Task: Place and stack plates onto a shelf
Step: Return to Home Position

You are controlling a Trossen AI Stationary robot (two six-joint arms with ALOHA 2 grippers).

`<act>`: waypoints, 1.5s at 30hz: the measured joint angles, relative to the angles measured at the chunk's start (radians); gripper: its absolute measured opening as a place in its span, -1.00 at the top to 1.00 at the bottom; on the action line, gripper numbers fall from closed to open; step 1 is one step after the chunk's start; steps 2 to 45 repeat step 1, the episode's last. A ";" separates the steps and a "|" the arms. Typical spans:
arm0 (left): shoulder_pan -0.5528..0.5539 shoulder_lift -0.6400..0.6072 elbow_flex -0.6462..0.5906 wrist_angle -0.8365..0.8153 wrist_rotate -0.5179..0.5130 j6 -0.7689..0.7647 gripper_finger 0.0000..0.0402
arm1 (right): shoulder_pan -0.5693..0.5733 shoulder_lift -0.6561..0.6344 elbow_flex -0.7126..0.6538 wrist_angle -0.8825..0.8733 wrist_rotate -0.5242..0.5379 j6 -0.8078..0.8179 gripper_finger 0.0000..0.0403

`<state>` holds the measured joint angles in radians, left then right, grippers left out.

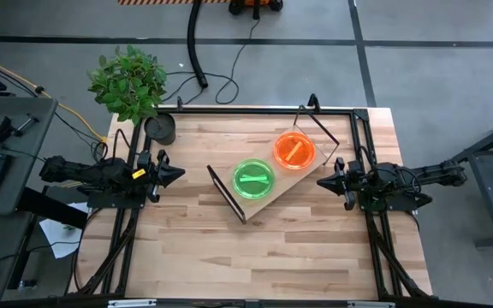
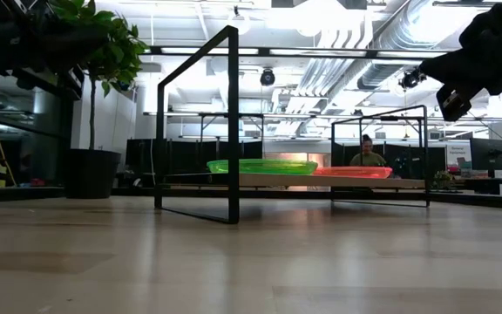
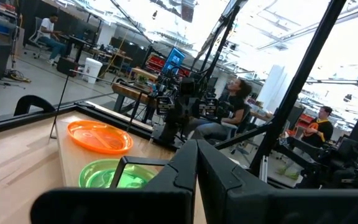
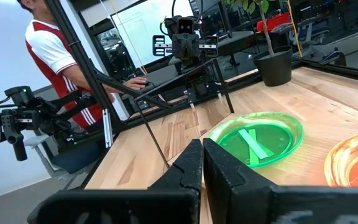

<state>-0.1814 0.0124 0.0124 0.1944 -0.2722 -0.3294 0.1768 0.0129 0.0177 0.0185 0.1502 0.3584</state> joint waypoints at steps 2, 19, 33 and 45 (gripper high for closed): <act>0.000 0.000 0.000 0.000 0.000 0.000 0.98 | 0.000 0.000 0.000 0.000 0.000 0.000 1.00; 0.000 0.000 0.000 0.000 0.000 0.000 0.98 | 0.000 0.000 0.000 0.000 0.000 0.000 1.00; 0.000 0.000 0.000 0.000 0.000 0.000 0.98 | 0.000 0.000 0.000 0.000 0.000 0.000 1.00; 0.000 0.000 0.000 0.000 0.000 0.000 0.98 | 0.000 0.000 0.000 0.000 0.000 0.000 1.00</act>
